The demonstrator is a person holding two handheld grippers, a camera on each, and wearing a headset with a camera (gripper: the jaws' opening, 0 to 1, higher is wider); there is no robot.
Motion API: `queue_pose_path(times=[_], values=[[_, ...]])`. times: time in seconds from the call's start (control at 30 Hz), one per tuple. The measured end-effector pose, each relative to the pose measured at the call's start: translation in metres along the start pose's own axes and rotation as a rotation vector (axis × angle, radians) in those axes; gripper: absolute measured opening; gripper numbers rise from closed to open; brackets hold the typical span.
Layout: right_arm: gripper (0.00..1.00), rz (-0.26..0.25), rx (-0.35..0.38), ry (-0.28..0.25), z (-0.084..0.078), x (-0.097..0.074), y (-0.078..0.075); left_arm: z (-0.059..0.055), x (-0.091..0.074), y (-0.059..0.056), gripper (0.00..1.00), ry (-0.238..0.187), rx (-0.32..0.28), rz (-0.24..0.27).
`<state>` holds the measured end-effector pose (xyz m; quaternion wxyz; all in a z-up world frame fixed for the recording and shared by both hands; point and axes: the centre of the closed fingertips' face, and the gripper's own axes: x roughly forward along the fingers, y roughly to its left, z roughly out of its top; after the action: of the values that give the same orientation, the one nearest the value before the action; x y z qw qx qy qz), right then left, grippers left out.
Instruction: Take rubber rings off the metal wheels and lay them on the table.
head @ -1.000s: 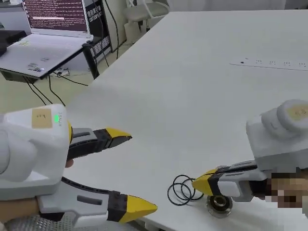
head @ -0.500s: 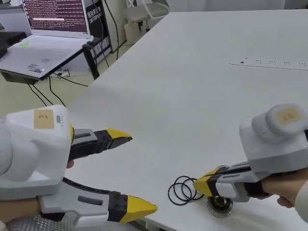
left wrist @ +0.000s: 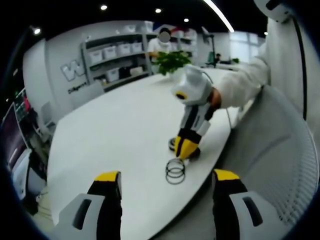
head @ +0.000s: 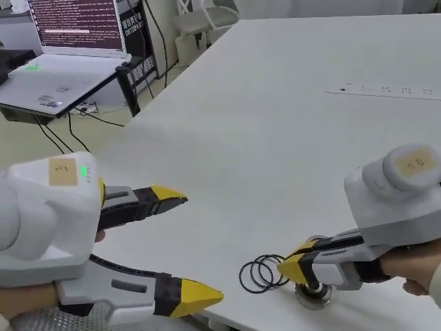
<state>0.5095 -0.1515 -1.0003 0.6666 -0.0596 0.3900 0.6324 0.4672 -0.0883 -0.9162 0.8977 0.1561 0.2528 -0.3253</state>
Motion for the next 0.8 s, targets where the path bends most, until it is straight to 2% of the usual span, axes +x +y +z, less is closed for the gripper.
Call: queue_pose_path(times=[0.23,0.33,0.53,0.7,0.8], values=[[0.08,-0.002,0.009,-0.063,0.007,-0.018,-0.003,0.000,0.000,0.000,0.72,0.006,0.014,0.003],[0.09,0.028,0.025,-0.135,0.016,-0.032,0.001,0.002,-0.001,0.000,0.71,0.001,0.033,0.008],[0.11,0.033,0.004,-0.210,0.026,-0.058,0.004,0.006,-0.003,0.000,0.71,-0.013,0.034,0.003],[0.13,0.005,0.001,-0.249,0.031,-0.074,-0.003,0.007,-0.007,0.000,0.71,-0.009,0.052,-0.011],[0.15,-0.017,0.004,-0.269,0.031,-0.083,-0.008,0.013,-0.010,0.002,0.72,-0.031,0.040,-0.006]])
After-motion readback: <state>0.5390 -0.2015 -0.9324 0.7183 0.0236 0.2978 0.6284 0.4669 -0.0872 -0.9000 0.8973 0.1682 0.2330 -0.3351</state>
